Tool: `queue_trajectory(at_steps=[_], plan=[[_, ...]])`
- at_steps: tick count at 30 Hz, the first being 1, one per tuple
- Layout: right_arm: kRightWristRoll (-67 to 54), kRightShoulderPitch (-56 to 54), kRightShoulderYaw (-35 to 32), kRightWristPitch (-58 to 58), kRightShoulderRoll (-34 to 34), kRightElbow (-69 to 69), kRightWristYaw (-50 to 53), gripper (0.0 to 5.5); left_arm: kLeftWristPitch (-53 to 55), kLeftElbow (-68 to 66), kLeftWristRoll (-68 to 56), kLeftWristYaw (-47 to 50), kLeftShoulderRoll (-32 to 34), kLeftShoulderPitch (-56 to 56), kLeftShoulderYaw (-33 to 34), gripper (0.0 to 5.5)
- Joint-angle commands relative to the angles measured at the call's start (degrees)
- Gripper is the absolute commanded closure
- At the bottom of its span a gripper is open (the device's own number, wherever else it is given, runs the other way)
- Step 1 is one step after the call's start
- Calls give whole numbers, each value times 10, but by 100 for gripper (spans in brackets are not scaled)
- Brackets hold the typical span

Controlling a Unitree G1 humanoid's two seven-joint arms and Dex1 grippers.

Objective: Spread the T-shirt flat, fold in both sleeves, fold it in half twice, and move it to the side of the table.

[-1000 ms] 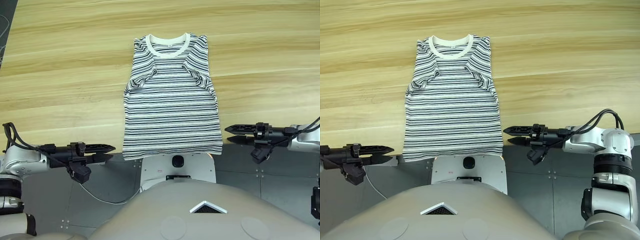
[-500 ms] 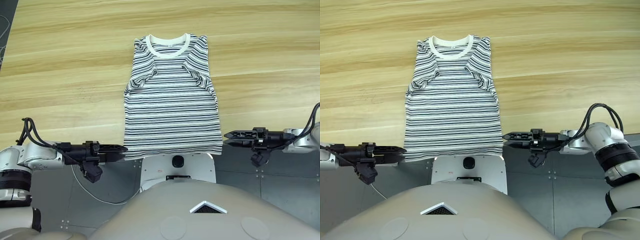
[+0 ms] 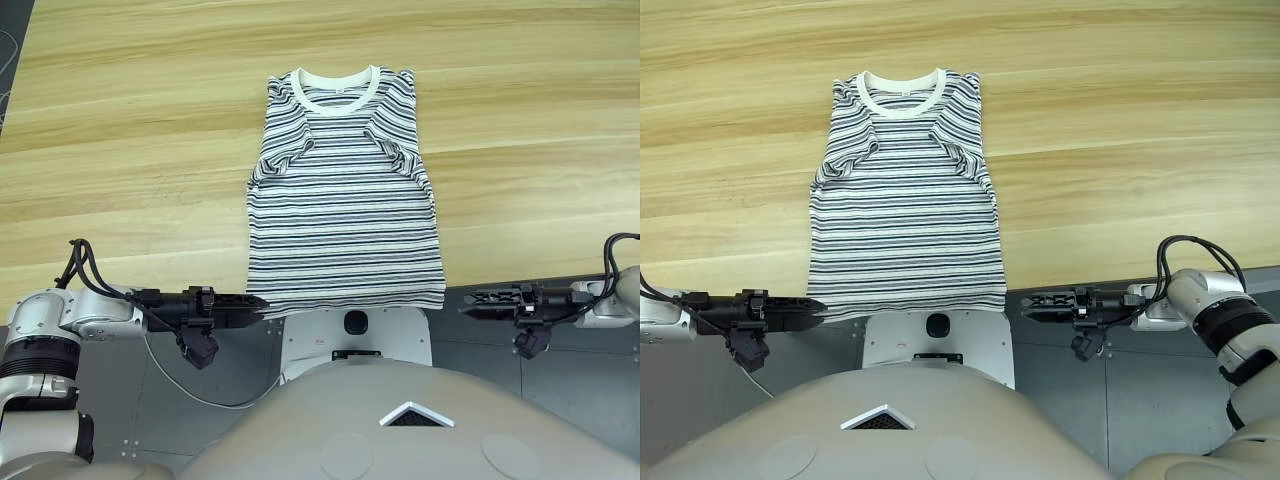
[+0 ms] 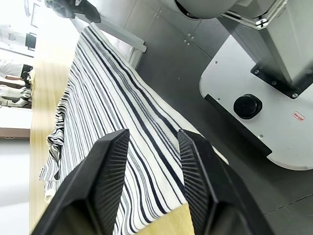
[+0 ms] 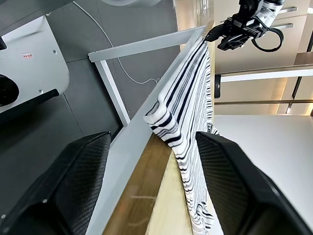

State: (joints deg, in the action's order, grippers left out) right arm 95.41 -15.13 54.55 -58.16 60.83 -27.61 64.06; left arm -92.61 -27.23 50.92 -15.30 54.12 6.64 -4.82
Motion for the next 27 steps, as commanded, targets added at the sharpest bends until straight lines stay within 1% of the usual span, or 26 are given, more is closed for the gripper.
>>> queue_trajectory(at_steps=[1, 8, 14, 19, 20, 22, 27], plan=[[-15, -24, 4, 19, -18, 16, -15, 231, 3, -2, 15, 14, 11, -4, -1, 362], [-33, -38, 15, 39, -47, 2, -56, 231, 9, -10, 77, 51, 10, -7, 13, 362], [-43, -42, 30, 52, -69, -8, -75, 231, 9, -14, 103, 93, 17, -12, 5, 362], [-53, -40, 37, 52, -77, -2, -83, 302, 2, -16, 92, 113, 46, -17, -2, 362], [-60, -37, 35, 48, -75, 5, -89, 328, 2, -22, 94, 119, 53, -23, -4, 362], [-75, -35, 34, 34, -74, 18, -101, 353, 2, -36, 85, 129, 67, -29, -8, 362], [-111, -29, 30, 16, -74, 48, -147, 454, 2, -53, 75, 145, 83, -47, -26, 362]])
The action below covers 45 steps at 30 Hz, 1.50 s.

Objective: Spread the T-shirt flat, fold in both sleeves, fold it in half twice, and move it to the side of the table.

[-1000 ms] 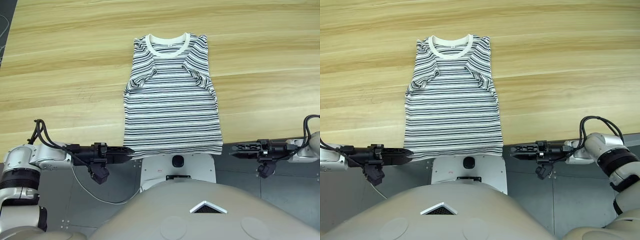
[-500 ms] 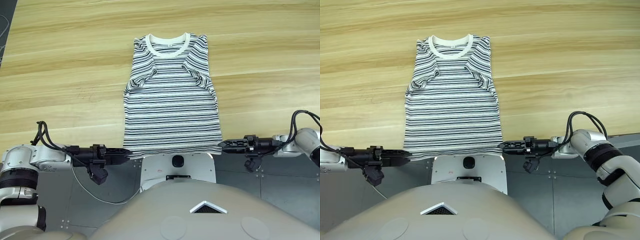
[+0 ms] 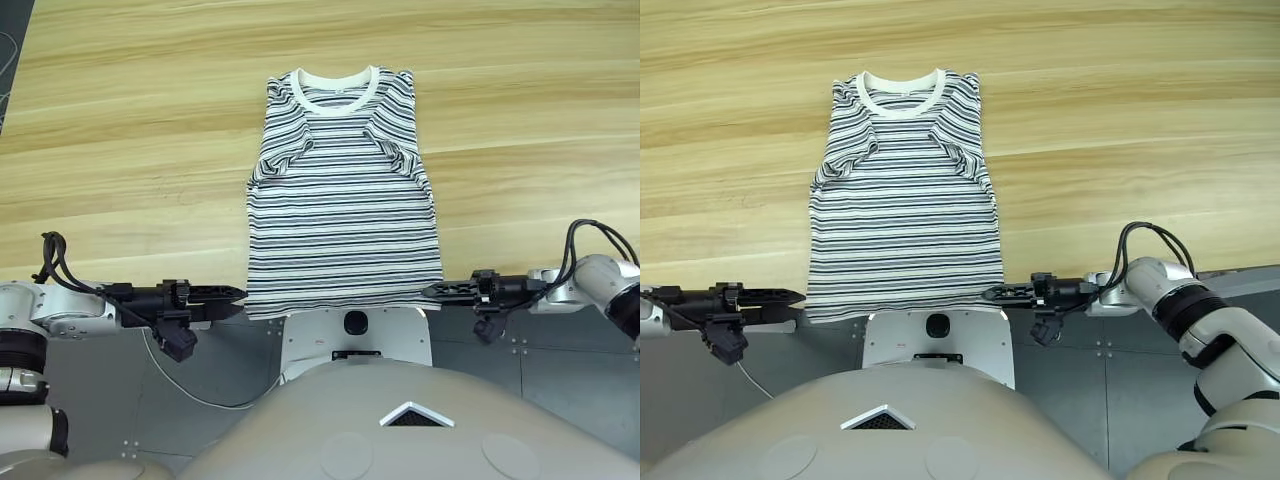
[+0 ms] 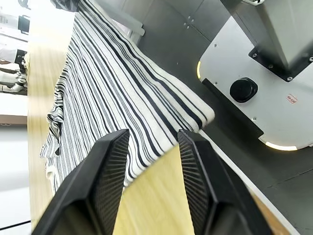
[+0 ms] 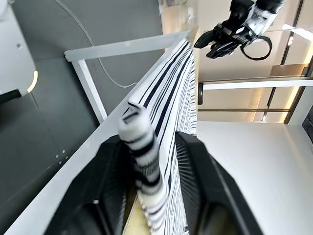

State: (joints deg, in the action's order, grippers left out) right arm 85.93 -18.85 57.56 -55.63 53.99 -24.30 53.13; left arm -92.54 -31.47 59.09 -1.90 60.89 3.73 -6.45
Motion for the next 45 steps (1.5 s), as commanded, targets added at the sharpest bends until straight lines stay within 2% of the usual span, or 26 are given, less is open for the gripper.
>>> queue_trajectory(at_steps=[1, 4, 5, 9, 15, 23, 31, 38, 45], plan=[[-23, 9, -1, -12, -6, 20, -48, 477, 1, -12, -6, 14, 16, -17, -11, 362], [-43, 12, -6, -21, -5, 33, -67, 535, 1, -14, 0, 23, 12, -13, -17, 362], [-48, 13, -9, -24, -3, 36, -71, 538, 1, -12, 0, 24, 10, -11, -19, 362], [-66, 13, -22, -38, 3, 50, -83, 538, 2, 3, -10, 22, 7, 0, -32, 362], [-132, 31, -81, -74, 19, 113, -91, 538, 3, 15, -15, 21, 6, 10, -39, 362], [-130, 39, -114, -87, 6, 102, -109, 538, 23, 9, -23, -7, 19, 0, -63, 362], [-131, 46, -127, -93, -3, 97, -120, 540, 56, -1, 29, 25, 32, -7, -61, 239], [-135, 48, -135, -94, -11, 93, -129, 540, 93, -3, 106, 100, 48, -19, -91, 140], [-132, 51, -140, -97, -13, 90, -132, 540, 133, 27, 142, 175, 40, -22, -136, 140]])
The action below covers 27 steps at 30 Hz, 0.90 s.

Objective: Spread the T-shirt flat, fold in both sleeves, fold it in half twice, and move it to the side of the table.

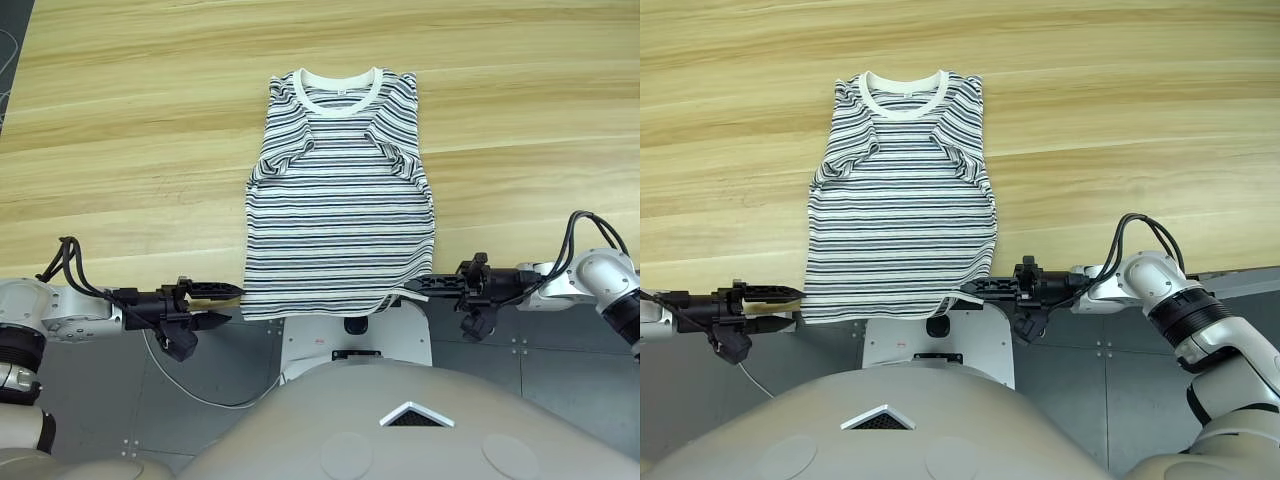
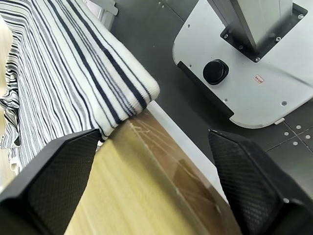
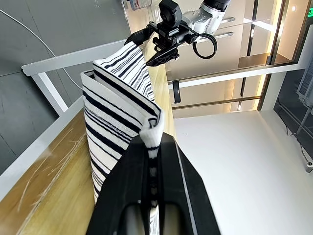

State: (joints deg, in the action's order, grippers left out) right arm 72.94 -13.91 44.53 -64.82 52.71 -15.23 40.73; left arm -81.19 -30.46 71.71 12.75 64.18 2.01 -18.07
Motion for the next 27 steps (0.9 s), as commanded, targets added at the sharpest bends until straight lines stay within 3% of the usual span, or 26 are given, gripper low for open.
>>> queue_trajectory(at_steps=[1, 17, 27], plan=[[-1, 1, -10, -6, 0, -1, -9, 540, 25, 21, 16, 38, 7, -4, -24, 140], [0, 4, -13, -6, -8, -2, -13, 540, 104, 28, 95, 226, 9, -42, -124, 140], [1, 5, -14, -6, -10, -4, -14, 540, 114, 17, 127, 337, 14, -73, -210, 302]])
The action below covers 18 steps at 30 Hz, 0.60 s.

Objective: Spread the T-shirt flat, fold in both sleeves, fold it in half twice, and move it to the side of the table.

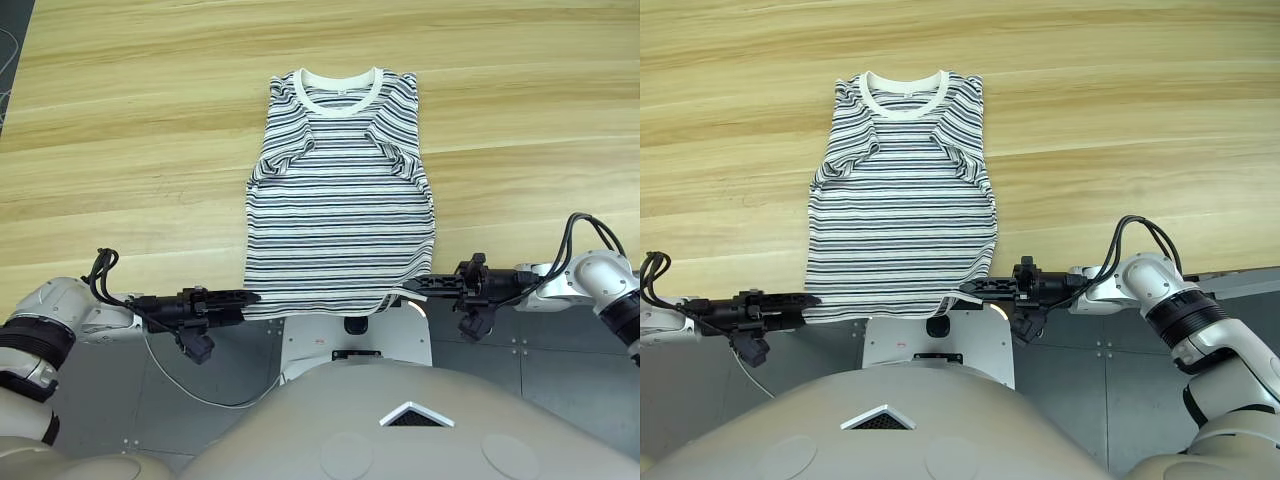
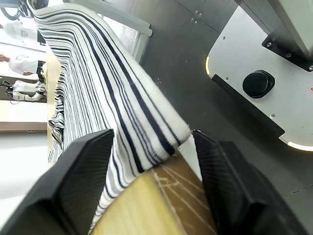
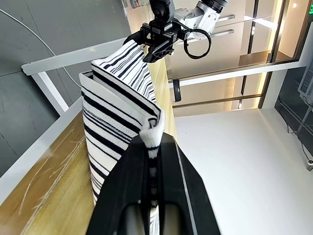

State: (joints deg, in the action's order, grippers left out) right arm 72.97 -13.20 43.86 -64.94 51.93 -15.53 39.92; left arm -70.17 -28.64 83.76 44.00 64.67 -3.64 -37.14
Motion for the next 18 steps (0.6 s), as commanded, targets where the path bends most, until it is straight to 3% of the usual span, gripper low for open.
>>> queue_trajectory(at_steps=[1, 12, 15, 18], plan=[[1, -2, -7, -4, -3, -1, -6, 540, 7, -2, 7, 30, 8, -20, -25, 323], [1, -1, -7, -1, -9, -2, -7, 540, 7, -11, -20, 62, 0, -40, -55, 493], [-4, -6, -7, -6, -10, -6, -12, 540, -35, -43, -78, 35, -5, -45, -41, 538], [-50, -7, -9, -31, -9, -20, -53, 540, -95, -84, -142, -45, -1, -57, -50, 540]])
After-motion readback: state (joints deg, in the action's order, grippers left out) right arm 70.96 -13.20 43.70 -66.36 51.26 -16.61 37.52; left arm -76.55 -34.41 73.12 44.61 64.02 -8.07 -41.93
